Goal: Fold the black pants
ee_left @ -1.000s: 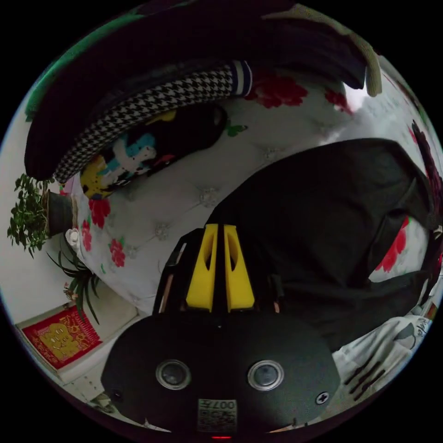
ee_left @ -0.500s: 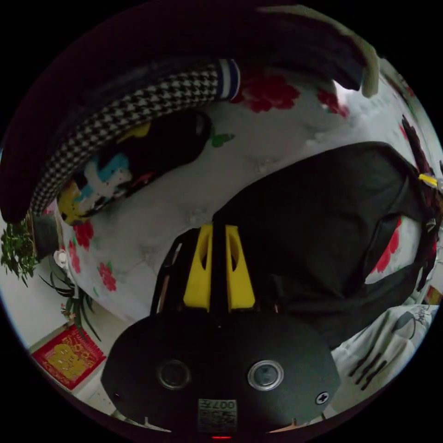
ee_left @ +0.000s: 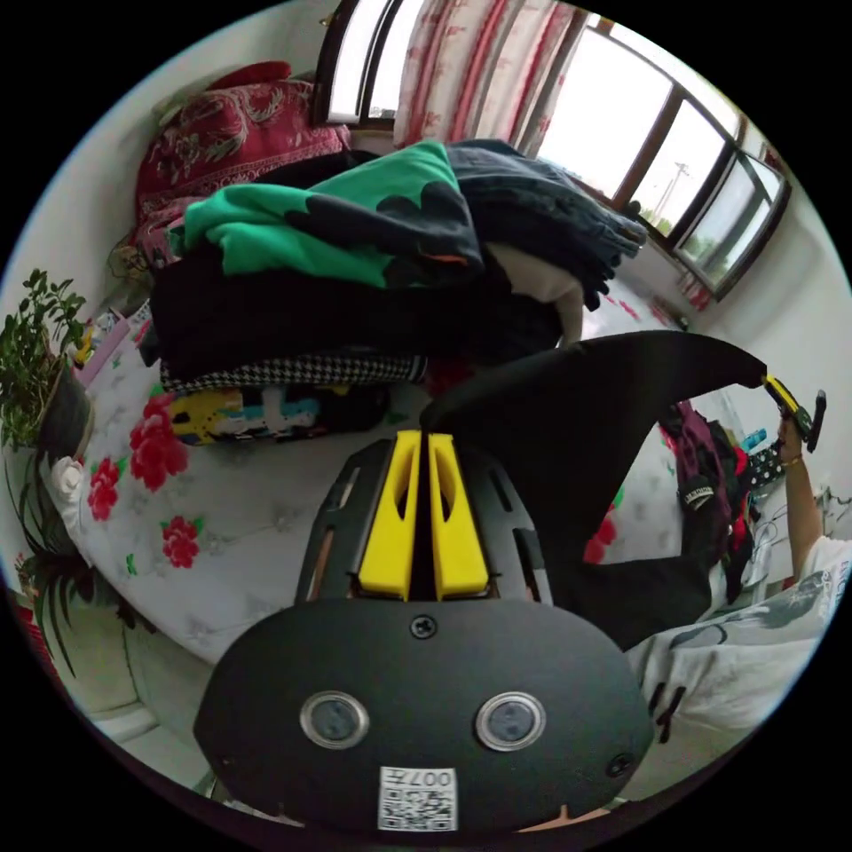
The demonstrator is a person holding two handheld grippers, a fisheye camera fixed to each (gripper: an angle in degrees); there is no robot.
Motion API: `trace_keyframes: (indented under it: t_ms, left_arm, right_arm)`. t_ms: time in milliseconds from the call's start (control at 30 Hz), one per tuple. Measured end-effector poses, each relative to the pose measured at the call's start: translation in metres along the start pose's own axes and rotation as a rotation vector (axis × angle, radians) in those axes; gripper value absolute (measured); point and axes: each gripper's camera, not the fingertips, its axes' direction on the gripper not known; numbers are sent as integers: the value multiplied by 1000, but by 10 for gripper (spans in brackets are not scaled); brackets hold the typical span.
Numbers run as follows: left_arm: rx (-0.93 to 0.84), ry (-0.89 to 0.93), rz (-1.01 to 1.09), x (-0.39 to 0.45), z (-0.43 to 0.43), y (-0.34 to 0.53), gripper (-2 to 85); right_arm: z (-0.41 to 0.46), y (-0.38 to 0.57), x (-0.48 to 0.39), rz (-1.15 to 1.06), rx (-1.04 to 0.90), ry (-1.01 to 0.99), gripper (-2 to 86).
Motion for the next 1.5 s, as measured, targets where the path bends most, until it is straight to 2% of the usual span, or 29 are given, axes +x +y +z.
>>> trace_keyframes:
  t_ms: [167, 367, 600, 733, 867, 1000, 1100, 1167, 1233, 1300, 1500]
  left_arm:
    - [15, 39, 38, 15, -33, 50, -8]
    - [-23, 32, 185, 53, -67, 136, -8]
    - [-262, 14, 200, 76, -45, 242, -8]
    - [-398, -37, 262, 95, -22, 272, -8]
    - [-389, -66, 307, 115, -25, 269, -8]
    - [-303, -76, 330, 131, -49, 270, -8]
    - [-348, -89, 335, 136, -42, 291, -8]
    - [-424, -103, 339, 139, -25, 308, -8]
    - [-482, -123, 359, 144, -8, 324, -8]
    - [-545, -167, 406, 153, 5, 336, -8]
    - [-589, -222, 478, 170, 12, 349, -5]
  right_arm:
    - [-73, 58, -12, 9, -78, 24, -2]
    - [-150, 163, -34, 72, -225, -5, -3]
    - [-167, 286, -68, 154, -500, -75, -3]
    - [-154, 332, -85, 121, -659, -143, -3]
    - [-167, 330, -72, 112, -655, -118, -3]
    - [-231, 302, -45, 91, -469, 13, -2]
    - [-264, 309, -44, 60, -421, 119, -2]
    - [-255, 331, -43, 98, -519, 77, -2]
    - [-229, 375, -39, 234, -697, -75, 0]
    - [-225, 401, -31, 347, -761, -140, 3]
    - [-289, 431, 32, 634, -626, -192, 28]
